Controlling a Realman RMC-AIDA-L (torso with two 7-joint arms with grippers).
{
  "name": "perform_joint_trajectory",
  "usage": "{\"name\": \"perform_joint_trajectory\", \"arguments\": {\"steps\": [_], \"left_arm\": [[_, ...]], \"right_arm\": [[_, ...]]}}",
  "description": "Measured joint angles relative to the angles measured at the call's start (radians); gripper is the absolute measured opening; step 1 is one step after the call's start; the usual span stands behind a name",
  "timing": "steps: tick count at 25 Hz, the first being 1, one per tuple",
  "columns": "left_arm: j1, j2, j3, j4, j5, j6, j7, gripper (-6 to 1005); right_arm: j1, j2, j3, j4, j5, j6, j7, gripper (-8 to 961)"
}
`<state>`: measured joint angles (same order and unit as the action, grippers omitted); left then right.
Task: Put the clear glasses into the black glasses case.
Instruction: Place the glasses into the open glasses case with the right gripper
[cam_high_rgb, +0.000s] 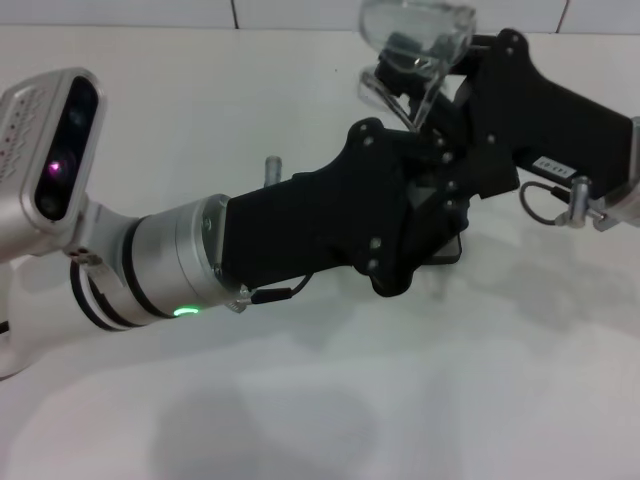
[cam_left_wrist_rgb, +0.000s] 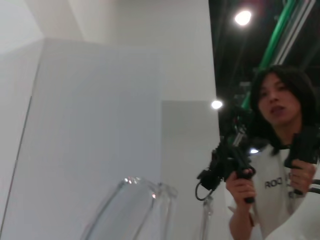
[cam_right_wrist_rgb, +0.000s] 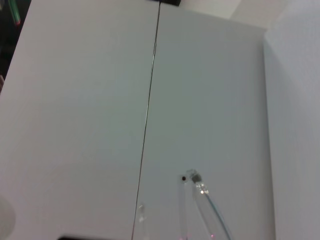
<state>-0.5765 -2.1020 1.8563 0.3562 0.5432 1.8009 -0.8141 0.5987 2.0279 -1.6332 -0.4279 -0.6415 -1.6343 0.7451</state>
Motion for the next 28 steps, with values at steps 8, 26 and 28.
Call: {"name": "perform_joint_trajectory", "arguments": {"steps": [8,26,28], "left_arm": [[-0.001,-0.001,0.000,0.000,-0.008,-0.003,0.000,32],[0.012,0.002,-0.002,0.000,-0.013,-0.001,0.002,32],[0.019,0.004,-0.002,0.003,-0.013,0.005,0.001,32]], "right_arm": [[0.015,0.000,-0.047,-0.002,-0.001,0.058,-0.008,114],[0.003,0.000,-0.065,-0.014,0.004,0.069,-0.029,114],[0.000,0.000,-0.063,-0.014,0.006,0.069,-0.029,114]]}}
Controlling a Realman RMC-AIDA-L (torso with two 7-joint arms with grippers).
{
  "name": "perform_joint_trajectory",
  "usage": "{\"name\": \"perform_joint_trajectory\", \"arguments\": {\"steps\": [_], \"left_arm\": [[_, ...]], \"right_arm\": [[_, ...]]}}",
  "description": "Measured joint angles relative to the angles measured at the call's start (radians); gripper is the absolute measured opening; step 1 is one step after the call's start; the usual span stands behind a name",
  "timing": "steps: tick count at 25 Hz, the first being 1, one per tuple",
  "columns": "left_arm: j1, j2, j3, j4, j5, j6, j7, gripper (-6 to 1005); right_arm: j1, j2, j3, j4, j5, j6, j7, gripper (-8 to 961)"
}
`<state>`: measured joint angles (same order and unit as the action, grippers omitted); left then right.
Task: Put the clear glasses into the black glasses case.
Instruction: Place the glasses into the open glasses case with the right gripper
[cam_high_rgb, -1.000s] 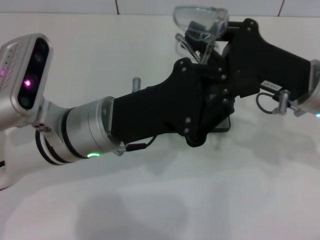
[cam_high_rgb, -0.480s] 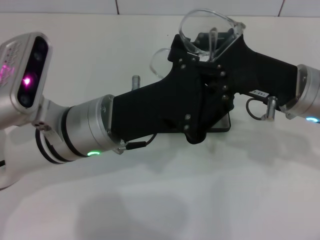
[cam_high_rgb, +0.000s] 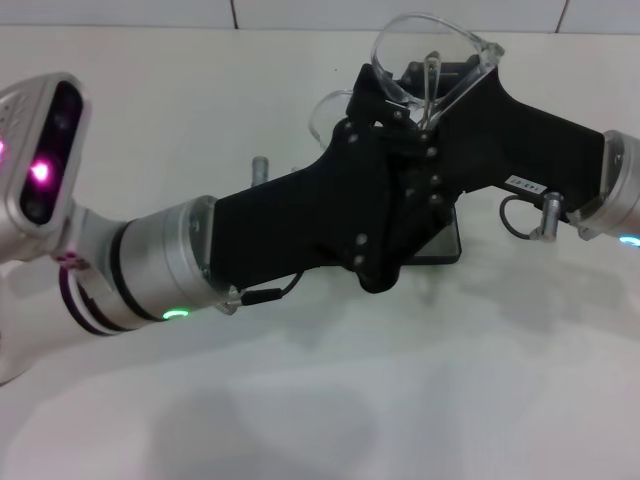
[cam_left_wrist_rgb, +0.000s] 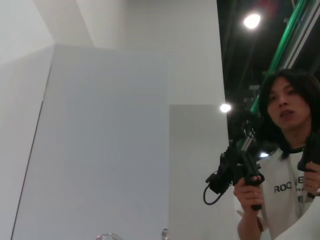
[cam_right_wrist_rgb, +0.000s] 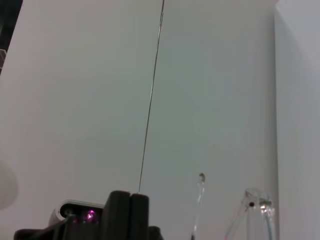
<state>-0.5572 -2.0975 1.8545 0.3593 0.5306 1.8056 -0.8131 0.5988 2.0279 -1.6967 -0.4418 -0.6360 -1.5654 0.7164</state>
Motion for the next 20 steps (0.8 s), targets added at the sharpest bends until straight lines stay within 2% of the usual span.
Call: {"name": "perform_joint_trajectory", "arguments": {"steps": [6,7,8,12,14,15,16,17,19,20], "left_arm": [[0.026,0.009,-0.026,0.005,0.004,0.015,-0.001,32],[0.055,0.028,-0.070,0.000,0.010,0.042,-0.002,32],[0.058,0.031,-0.074,0.000,0.010,0.045,-0.002,32],[0.111,0.075,-0.134,-0.001,0.011,0.082,-0.018,32],[0.137,0.095,-0.164,-0.001,0.011,0.099,-0.026,32],[0.147,0.101,-0.174,-0.001,0.011,0.105,-0.027,32],[0.159,0.109,-0.186,0.001,0.011,0.110,-0.027,32],[0.167,0.114,-0.194,0.002,0.011,0.113,-0.028,32],[0.182,0.125,-0.210,0.003,0.011,0.118,-0.029,33],[0.186,0.127,-0.214,0.003,0.011,0.119,-0.029,33]], "right_arm": [[-0.025,-0.009,0.001,-0.027,-0.004,0.001,0.008,114],[-0.030,-0.011,0.001,-0.036,-0.007,0.002,0.010,113],[-0.045,-0.015,0.001,-0.059,-0.019,0.004,0.019,113],[-0.135,-0.047,0.018,-0.248,-0.152,0.078,0.125,113],[-0.202,-0.064,0.034,-0.420,-0.310,0.169,0.254,113],[-0.221,-0.067,0.042,-0.478,-0.371,0.198,0.305,113],[-0.255,-0.068,0.060,-0.597,-0.504,0.243,0.417,113],[-0.277,-0.066,0.078,-0.683,-0.610,0.262,0.505,113],[-0.319,-0.041,0.122,-0.912,-0.931,0.270,0.770,113],[-0.320,-0.039,0.127,-0.950,-0.985,0.265,0.824,113]]}}
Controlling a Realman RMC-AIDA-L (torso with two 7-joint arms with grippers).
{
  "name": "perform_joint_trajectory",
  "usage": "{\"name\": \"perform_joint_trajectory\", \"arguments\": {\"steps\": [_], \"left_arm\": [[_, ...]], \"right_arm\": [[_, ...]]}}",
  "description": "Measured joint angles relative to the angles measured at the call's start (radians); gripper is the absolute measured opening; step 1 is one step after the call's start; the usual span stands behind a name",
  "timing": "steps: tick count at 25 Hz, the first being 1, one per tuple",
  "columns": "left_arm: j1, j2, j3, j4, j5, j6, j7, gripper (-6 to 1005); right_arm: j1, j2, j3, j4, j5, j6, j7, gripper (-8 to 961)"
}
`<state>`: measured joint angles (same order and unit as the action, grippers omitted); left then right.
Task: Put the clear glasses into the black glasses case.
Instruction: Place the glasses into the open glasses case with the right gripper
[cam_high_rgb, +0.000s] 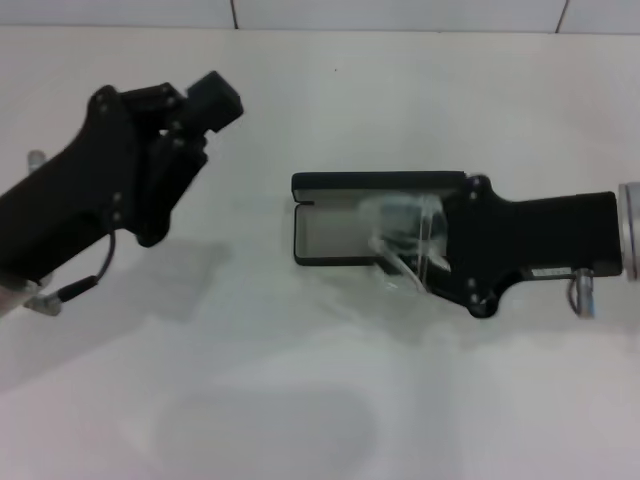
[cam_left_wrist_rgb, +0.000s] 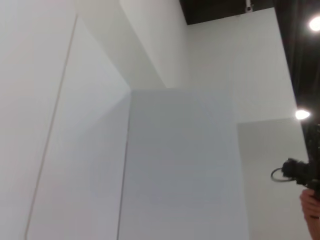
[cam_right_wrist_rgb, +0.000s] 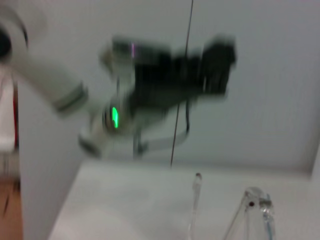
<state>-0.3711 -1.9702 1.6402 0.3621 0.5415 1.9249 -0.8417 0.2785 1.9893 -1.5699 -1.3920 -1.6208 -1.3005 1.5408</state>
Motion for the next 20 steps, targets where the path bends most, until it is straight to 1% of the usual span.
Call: {"name": "perform_joint_trajectory", "arguments": {"steps": [2,4,6,7,9,10,11,14,17,20], "left_arm": [[0.005,0.005,-0.004,-0.002,0.000,0.002,0.000,33],[0.008,0.007,-0.005,-0.004,0.000,0.003,0.001,33],[0.014,0.007,-0.005,-0.004,0.000,0.003,0.005,33],[0.016,0.007,-0.005,-0.004,0.000,0.003,0.006,33],[0.019,0.007,-0.005,-0.004,0.000,0.003,0.007,33],[0.019,0.007,-0.005,-0.004,0.000,0.003,0.007,33],[0.019,0.007,-0.005,-0.004,0.000,0.003,0.007,33],[0.020,0.004,-0.005,-0.005,0.000,0.004,0.008,33],[0.020,0.000,-0.005,-0.005,0.000,0.005,0.009,33],[0.029,-0.001,-0.005,-0.005,0.000,0.010,0.011,33]], "right_arm": [[0.004,0.008,0.006,-0.105,-0.163,-0.030,0.170,113],[0.041,0.009,0.006,-0.192,-0.305,-0.089,0.337,113],[0.109,0.016,0.005,-0.257,-0.452,-0.181,0.498,113],[0.131,0.019,0.005,-0.269,-0.483,-0.201,0.529,113],[0.213,0.032,-0.008,-0.306,-0.613,-0.286,0.652,113],[0.253,0.033,-0.022,-0.310,-0.661,-0.311,0.702,113],[0.272,0.033,-0.029,-0.312,-0.677,-0.318,0.721,113],[0.371,0.034,-0.060,-0.295,-0.779,-0.374,0.822,113],[0.450,0.037,-0.083,-0.245,-0.842,-0.408,0.872,113],[0.528,0.039,-0.142,-0.165,-0.897,-0.391,0.901,113]]}}
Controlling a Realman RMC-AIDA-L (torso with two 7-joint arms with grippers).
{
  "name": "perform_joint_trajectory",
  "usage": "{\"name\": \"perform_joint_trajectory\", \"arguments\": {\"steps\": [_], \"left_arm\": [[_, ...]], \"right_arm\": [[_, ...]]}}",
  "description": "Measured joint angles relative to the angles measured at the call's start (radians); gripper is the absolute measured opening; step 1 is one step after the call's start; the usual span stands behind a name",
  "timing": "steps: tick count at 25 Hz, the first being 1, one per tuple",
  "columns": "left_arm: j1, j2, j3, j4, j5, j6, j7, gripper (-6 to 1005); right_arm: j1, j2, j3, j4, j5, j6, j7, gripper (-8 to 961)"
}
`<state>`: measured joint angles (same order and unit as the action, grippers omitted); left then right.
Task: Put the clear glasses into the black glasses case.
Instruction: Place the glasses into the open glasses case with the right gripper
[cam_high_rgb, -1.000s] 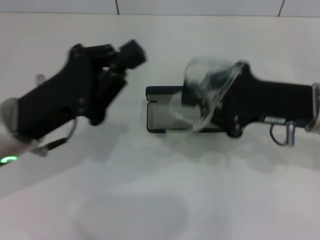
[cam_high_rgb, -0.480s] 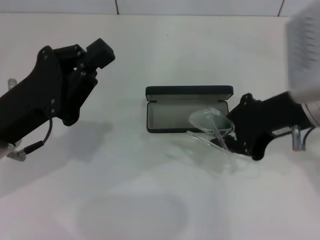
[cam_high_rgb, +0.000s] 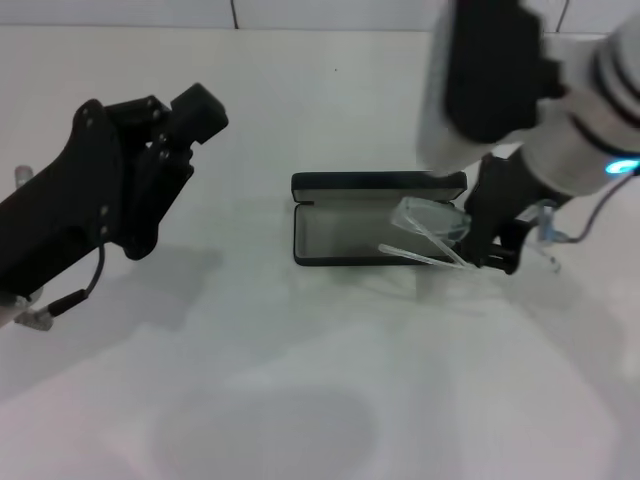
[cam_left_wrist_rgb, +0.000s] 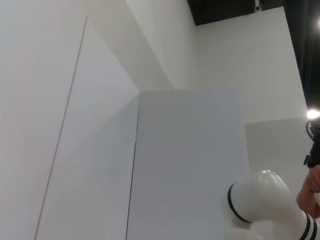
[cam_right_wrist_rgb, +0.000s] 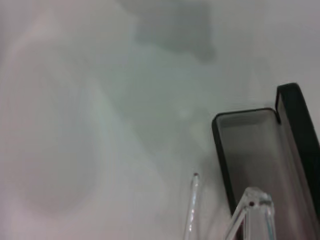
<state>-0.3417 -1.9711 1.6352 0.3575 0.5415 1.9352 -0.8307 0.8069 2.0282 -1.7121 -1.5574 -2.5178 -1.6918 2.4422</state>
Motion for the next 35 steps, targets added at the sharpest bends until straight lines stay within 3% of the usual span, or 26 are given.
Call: {"name": "perform_joint_trajectory", "arguments": {"steps": [6,10,28,35], "left_arm": [[0.010,0.000,0.000,0.000,0.000,0.002,0.001,33],[0.015,-0.001,0.000,0.000,0.000,0.003,0.001,33],[0.050,-0.002,0.000,0.000,0.000,0.018,0.015,33],[0.049,-0.002,0.000,-0.002,0.000,0.018,0.015,33]], "right_arm": [[0.099,0.001,-0.142,0.120,-0.062,0.116,0.039,114],[0.126,0.000,-0.199,0.173,-0.066,0.181,0.044,114],[0.098,0.000,-0.281,0.174,-0.068,0.247,0.060,114],[0.103,0.000,-0.347,0.172,-0.142,0.288,0.097,113]]}}
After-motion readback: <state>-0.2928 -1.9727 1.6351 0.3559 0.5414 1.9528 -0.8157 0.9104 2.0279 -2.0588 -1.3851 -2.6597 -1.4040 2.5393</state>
